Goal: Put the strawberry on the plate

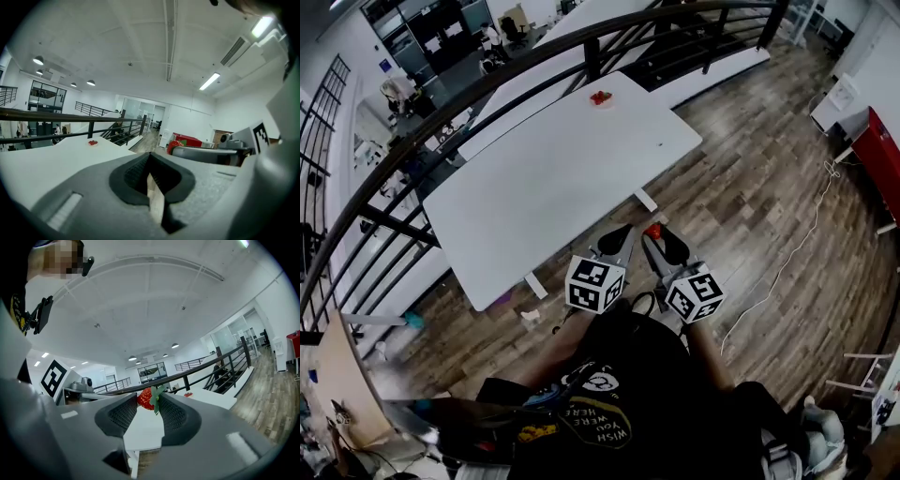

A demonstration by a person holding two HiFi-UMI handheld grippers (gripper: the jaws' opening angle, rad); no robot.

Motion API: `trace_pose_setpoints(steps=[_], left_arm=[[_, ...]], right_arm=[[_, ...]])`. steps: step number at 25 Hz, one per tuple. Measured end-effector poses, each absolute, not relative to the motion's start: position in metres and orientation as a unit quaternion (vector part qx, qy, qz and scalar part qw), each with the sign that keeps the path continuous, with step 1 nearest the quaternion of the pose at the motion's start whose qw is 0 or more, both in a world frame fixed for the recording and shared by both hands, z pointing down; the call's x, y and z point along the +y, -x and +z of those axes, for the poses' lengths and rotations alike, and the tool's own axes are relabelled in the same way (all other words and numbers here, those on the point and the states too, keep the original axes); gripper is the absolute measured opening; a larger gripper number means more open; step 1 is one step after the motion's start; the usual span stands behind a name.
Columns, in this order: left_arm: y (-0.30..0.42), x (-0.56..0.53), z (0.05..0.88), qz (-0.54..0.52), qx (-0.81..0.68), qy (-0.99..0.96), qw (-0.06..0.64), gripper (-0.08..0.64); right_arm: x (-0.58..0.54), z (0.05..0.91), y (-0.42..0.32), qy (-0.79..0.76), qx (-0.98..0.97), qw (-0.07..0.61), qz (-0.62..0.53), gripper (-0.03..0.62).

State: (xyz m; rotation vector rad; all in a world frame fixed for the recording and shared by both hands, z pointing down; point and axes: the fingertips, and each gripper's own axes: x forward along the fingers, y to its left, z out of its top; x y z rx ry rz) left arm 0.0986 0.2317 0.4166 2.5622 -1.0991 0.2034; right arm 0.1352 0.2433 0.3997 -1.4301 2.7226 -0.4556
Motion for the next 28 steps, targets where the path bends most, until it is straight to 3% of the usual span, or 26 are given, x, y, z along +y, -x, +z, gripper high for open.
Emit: trace_pose_setpoints(steps=[6,28], left_arm=[[-0.117,0.215,0.429,0.090,-0.390,-0.899,0.181,0.005],[-0.057,0.093,0.436,0.083,-0.381,-0.899,0.197,0.005]], right_arm=[[0.220,0.407,-0.147,0.449,0.878,0.016,-0.165,0.153],[0.097,0.419,-0.101,0.472,0.864,0.008,-0.175,0.153]])
